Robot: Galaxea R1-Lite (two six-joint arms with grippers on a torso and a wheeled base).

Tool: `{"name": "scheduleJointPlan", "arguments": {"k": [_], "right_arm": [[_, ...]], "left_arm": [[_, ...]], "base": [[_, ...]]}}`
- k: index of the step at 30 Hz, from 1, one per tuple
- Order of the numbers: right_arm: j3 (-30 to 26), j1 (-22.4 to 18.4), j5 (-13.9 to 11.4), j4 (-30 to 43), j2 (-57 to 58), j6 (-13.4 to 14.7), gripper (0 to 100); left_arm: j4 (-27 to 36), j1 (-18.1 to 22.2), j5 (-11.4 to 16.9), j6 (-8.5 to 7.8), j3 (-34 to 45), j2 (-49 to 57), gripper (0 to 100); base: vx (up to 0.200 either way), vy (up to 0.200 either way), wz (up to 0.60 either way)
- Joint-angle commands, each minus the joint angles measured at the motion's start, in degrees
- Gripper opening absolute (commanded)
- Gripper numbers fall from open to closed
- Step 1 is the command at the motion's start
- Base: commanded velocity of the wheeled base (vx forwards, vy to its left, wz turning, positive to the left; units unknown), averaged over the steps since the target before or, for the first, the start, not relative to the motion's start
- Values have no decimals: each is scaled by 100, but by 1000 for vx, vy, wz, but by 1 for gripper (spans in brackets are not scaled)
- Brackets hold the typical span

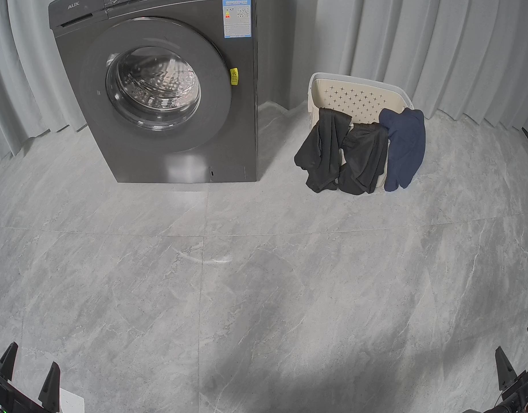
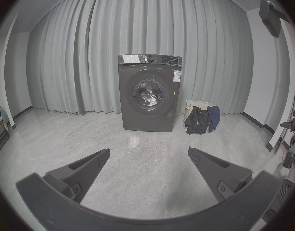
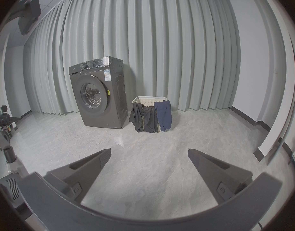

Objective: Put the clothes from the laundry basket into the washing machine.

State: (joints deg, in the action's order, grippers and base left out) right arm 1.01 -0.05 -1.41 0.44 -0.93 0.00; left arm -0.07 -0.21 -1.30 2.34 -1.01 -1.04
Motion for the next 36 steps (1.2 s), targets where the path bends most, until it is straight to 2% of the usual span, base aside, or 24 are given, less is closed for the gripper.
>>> {"name": "scheduleJointPlan", "arguments": {"k": [1, 22, 36], "right_arm": [[-92, -4, 1, 0, 66, 0, 100], [-92, -4, 1, 0, 66, 18, 100], [-92, 5, -8, 0, 66, 0, 100]], "left_arm": [[-1, 3, -1, 12, 101, 95, 100], [7, -6, -1, 21, 101, 95, 100], [-1, 3, -1, 21, 101, 95, 100]], "base": [[0, 0, 0], [0, 0, 0], [200, 0, 0]]}}
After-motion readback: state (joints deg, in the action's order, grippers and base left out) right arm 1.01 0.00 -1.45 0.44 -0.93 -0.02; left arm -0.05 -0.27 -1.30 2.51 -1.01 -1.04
